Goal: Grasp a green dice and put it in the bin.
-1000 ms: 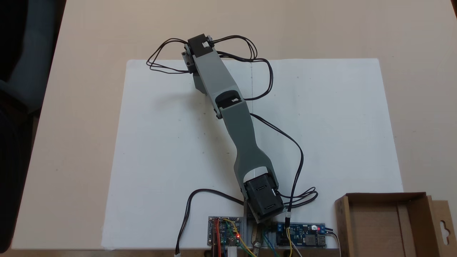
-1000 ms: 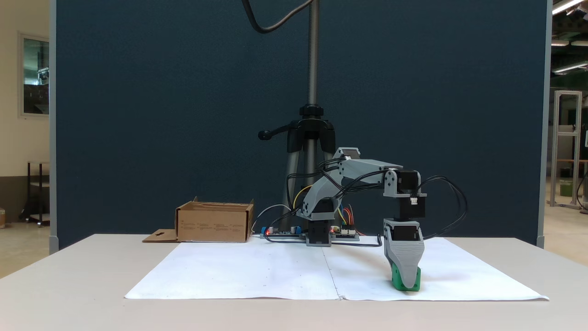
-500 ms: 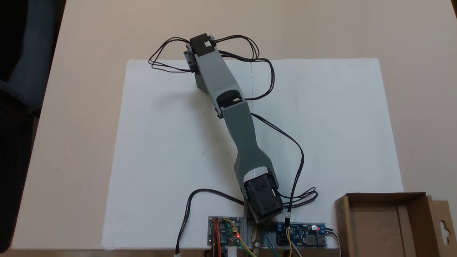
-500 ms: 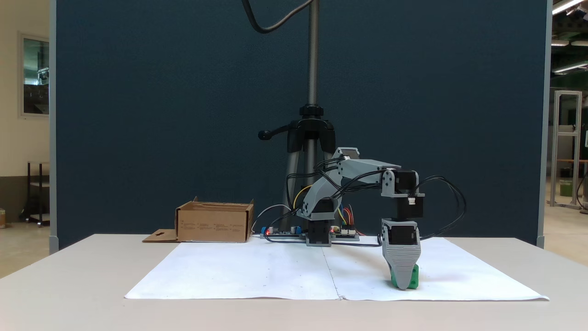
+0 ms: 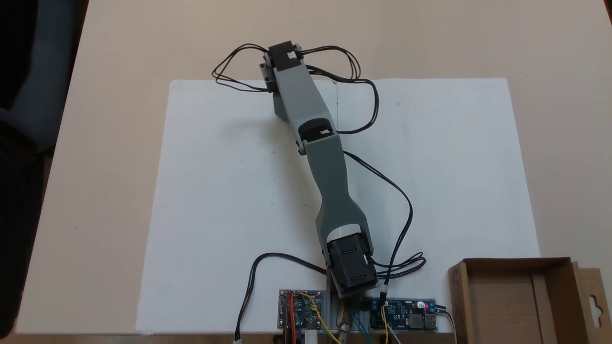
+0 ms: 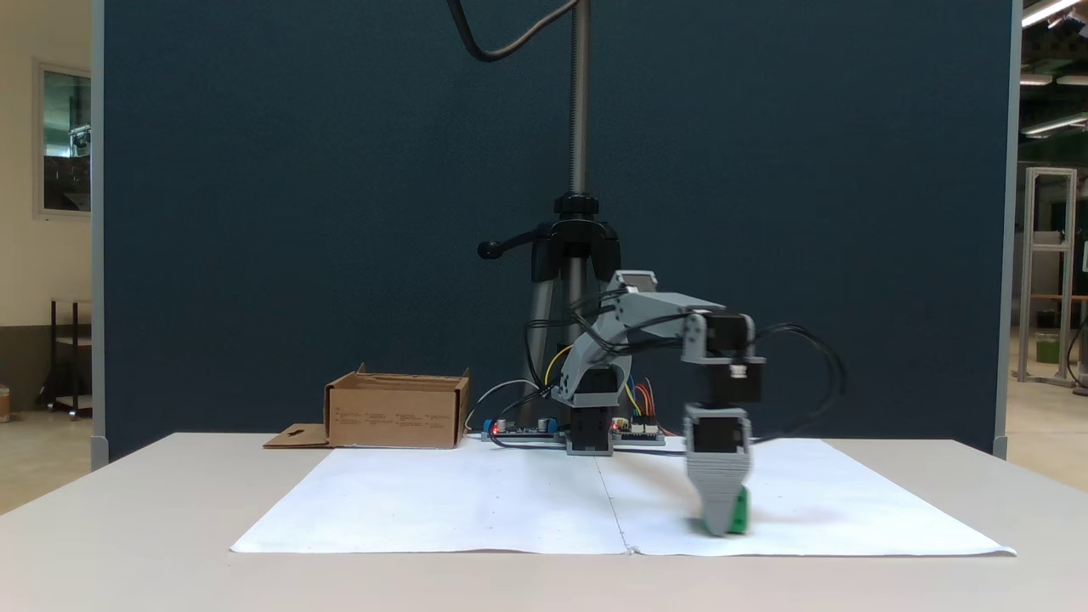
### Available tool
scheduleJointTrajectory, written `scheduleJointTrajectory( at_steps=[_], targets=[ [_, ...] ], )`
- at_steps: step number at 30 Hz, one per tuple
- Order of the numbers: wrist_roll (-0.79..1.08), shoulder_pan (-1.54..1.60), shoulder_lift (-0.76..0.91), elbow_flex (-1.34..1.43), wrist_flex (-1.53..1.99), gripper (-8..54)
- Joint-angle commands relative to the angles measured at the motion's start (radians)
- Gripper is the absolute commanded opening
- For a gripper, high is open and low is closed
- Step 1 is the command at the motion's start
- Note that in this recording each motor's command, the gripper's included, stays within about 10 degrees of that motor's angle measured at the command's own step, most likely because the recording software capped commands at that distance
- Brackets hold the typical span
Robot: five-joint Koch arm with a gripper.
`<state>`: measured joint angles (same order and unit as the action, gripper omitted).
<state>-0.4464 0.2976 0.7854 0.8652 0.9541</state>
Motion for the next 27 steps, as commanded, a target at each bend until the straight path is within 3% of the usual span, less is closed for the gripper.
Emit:
scheduleJointTrajectory(
  at_steps=[1, 9, 15, 27],
  targets=[
    [-0.071, -0.044, 0.17, 0.031, -0.034, 11.9],
    [-0.061, -0.333, 0.503, 0.152, -0.032, 11.9],
    [0.075, -0.615, 0.71, 0.273, -0.02, 11.9],
    [0.333, -1.239, 0.813, 0.273, 0.13, 11.9]
  ],
)
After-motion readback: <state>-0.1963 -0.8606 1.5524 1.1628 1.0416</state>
